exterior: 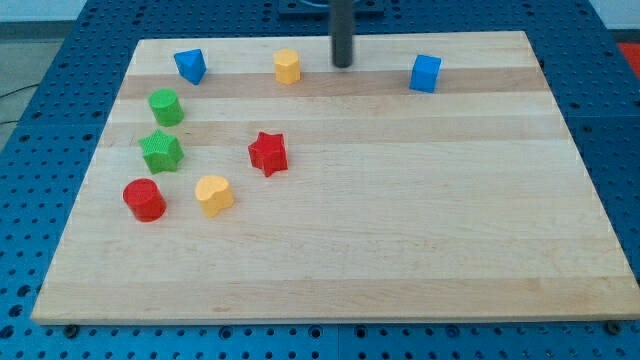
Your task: Push the blue cube to the top right of the red star
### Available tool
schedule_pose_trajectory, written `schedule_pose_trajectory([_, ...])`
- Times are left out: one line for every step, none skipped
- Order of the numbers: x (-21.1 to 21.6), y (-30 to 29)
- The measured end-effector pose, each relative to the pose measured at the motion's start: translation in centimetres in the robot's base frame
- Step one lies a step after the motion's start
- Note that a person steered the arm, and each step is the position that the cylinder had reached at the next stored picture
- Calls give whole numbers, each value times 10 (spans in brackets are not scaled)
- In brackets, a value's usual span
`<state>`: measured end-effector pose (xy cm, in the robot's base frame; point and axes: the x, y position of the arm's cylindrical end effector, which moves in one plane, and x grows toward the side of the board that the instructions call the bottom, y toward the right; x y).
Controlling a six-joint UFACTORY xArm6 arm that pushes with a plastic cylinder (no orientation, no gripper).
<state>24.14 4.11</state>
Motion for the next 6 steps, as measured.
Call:
schedule_pose_trajectory([-13, 81])
schedule_pose_trajectory([20, 124])
schedule_pose_trajectory([51, 91])
schedule_pose_trajectory([77, 63])
schedule_pose_trajectory([87, 47])
schedule_pose_trajectory([108, 50])
